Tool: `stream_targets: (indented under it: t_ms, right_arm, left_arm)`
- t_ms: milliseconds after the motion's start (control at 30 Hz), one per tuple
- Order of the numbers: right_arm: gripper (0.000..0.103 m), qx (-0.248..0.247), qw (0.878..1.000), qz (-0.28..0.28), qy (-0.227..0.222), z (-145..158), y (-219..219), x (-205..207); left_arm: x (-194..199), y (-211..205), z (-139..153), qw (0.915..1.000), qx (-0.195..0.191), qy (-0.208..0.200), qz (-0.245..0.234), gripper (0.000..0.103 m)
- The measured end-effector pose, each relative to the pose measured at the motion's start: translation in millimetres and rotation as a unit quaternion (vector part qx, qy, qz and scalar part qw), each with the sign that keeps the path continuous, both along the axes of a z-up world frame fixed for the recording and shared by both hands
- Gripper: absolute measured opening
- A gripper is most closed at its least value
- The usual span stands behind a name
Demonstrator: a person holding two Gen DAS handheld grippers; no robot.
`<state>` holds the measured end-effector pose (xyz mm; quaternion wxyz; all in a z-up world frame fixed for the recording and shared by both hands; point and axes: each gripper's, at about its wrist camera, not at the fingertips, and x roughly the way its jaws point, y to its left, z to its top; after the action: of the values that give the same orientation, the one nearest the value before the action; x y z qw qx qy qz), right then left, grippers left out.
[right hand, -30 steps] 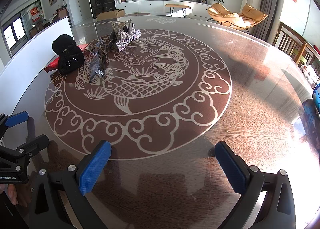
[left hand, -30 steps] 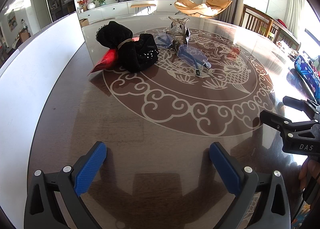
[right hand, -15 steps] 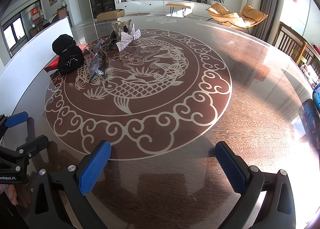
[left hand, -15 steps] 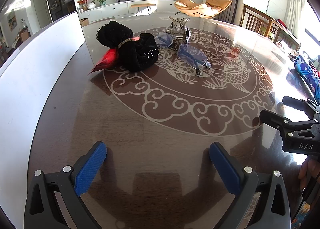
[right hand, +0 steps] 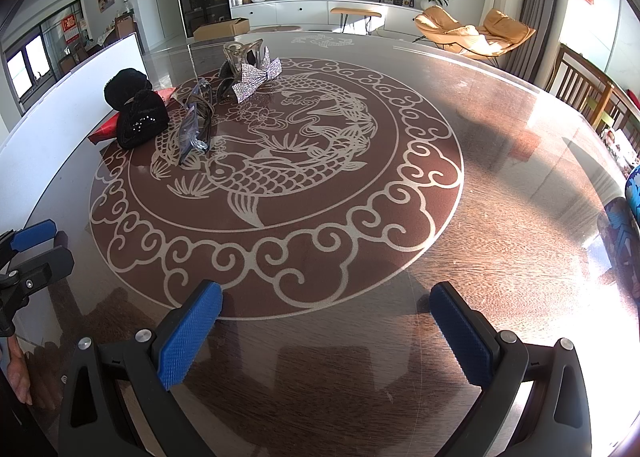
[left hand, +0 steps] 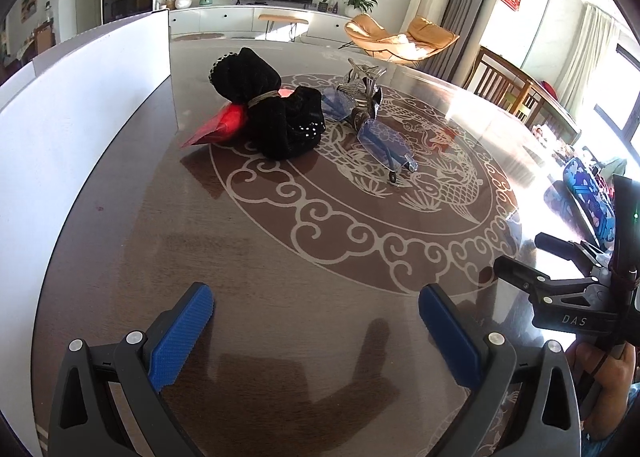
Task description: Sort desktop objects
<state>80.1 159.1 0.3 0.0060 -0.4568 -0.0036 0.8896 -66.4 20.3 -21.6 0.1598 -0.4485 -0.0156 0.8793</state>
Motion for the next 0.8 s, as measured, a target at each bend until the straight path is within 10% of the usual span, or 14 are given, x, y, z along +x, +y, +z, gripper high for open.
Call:
stream_targets:
  t_ms: [800]
  right_arm:
    - [0.103, 0.0, 1.0, 0.0, 0.0, 0, 0, 0]
  left_arm:
    - [-127, -33, -5, 0.9897, -0.103, -0.018, 0.098, 0.103]
